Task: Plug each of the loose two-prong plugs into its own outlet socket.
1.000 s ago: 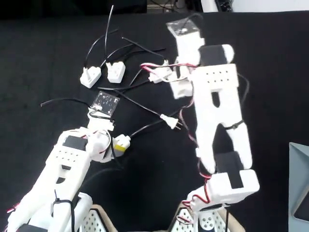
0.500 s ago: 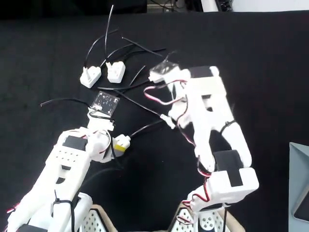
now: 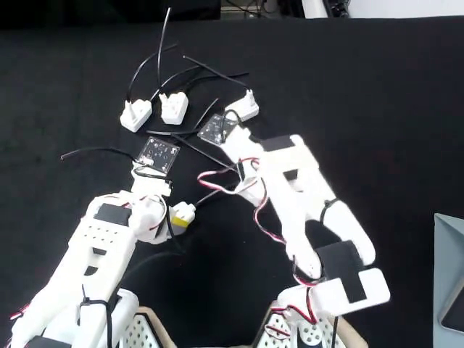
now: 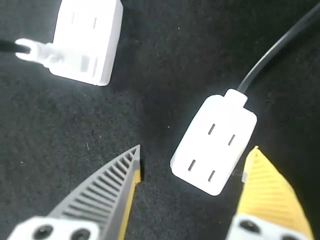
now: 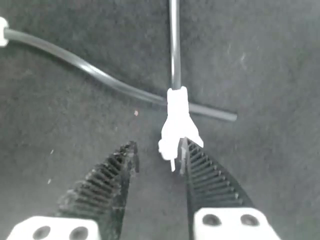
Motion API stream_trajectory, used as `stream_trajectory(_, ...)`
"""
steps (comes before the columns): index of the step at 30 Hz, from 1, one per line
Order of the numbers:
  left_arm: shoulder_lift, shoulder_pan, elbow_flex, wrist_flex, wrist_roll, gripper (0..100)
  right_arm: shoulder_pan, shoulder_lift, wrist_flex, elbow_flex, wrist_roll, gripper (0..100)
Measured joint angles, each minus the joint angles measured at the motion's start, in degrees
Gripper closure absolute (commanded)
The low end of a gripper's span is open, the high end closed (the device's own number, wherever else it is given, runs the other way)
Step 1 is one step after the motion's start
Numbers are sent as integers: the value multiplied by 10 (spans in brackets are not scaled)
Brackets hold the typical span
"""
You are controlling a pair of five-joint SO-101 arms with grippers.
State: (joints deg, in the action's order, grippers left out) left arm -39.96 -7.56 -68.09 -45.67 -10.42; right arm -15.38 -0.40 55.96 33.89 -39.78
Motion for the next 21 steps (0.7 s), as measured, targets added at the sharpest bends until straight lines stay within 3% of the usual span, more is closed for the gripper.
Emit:
stream_trajectory(16, 0, 0, 0, 0, 0, 680, 36, 80, -55, -26, -35, 876)
stream_trajectory(21, 0, 0, 0, 0, 0, 680, 49, 81, -55, -31, -35, 987)
